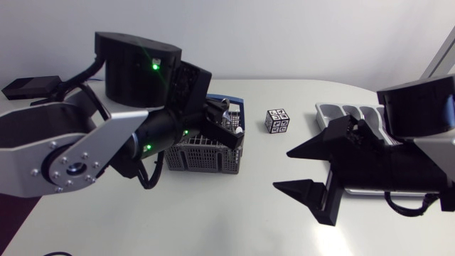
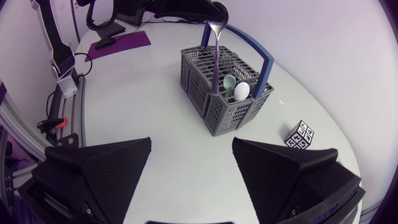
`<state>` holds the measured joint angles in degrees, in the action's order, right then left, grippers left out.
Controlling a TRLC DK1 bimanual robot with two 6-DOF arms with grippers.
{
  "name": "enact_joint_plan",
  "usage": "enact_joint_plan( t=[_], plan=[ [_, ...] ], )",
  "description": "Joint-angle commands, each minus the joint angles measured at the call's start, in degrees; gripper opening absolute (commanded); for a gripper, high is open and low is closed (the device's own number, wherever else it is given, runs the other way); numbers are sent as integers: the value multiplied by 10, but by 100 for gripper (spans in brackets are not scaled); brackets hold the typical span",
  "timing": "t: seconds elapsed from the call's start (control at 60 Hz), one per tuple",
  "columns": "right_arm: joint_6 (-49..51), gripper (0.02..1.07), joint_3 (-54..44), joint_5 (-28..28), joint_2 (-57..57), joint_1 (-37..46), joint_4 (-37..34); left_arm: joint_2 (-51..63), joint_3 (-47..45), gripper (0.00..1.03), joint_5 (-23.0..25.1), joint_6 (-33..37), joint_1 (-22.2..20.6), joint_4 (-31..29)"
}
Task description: Transfer all utensils from the basket to the drawer tray.
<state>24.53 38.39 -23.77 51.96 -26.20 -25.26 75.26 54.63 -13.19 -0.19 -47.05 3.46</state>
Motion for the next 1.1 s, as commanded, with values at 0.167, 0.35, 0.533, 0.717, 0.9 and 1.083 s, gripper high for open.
enact_joint_plan(
  t=[0.167,0.35,0.533,0.717,0.9,1.083],
  plan=[
    [-50,89,80,6,89,-18,25,20,72,6,99,-115,22,-96],
    [-73,81,129,10,141,-34,36,32,96,6,149,-140,39,-132],
    [-81,69,159,19,176,-61,41,42,106,6,180,-156,46,-148],
    [-81,49,171,29,197,-69,47,47,115,6,215,-172,56,-159],
    [-84,38,177,33,206,-64,49,50,118,6,240,-182,64,-166],
    [-79,14,174,30,205,-64,49,50,120,6,245,-182,67,-169]
  ],
)
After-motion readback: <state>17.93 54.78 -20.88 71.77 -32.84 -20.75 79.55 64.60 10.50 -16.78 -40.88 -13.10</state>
